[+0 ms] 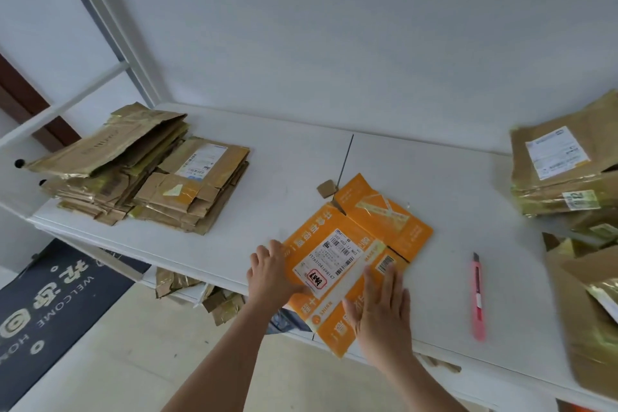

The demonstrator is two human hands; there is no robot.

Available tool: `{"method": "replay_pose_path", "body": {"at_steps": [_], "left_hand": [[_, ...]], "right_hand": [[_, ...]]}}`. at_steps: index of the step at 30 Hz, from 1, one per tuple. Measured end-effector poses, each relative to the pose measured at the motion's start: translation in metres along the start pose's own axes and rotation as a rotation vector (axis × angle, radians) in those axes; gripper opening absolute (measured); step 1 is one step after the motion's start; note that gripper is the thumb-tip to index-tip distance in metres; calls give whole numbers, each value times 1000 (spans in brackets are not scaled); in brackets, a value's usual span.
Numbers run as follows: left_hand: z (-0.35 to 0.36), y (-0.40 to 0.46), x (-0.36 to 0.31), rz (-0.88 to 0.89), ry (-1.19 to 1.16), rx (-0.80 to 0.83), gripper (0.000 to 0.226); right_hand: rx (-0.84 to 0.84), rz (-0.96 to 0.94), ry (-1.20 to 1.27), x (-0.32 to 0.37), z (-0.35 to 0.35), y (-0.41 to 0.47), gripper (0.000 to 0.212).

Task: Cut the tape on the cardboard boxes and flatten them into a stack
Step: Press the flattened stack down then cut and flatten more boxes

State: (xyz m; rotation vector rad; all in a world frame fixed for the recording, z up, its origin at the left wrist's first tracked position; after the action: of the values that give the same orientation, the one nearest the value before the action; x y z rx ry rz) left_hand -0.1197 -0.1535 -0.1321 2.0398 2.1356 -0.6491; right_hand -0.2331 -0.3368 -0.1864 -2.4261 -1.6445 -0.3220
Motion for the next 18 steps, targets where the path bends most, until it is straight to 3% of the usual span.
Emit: {"method": "replay_pose_path", "body": {"at_steps": [2,4,5,8,11,14,18], "left_hand": [[-2,3,-1,-110,-61,-5,80],[-8,5,-2,-225,-256,-27,31],[-11,4,-5,-244,-321,-41,22],[-22,-3,-13,-220,-378,-72,24],[-40,-11,-16,-209,-607,-51,23],[-77,-5,-8,-242,-919,-57,20],[-130,14,33,-315,-1110,-182,16]], "right_hand": [[-6,-33,9,-1,-4,3,83],[7,-61,59,-7,-5,2,89],[-7,-45,124,-10,-7,0,87],[-152,74,357,-15,-18,-6,72],[-255,138,587,5,-36,0,74],[-299,78,869,43,-68,21,72],[-307,-101,962,111,-87,51,69]]}}
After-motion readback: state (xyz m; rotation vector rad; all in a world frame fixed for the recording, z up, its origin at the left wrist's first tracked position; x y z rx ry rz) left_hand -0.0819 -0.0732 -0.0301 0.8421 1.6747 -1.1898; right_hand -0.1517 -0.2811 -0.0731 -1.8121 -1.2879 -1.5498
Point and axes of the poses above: each hand's wrist, its own y-axis towards the middle knuckle, its own z-axis out of the palm, x = y × z, the point moved 4 cm from there along y, towards the middle knuckle, and after that the axes turned 8 degrees about -x, right-handed, at the moved point
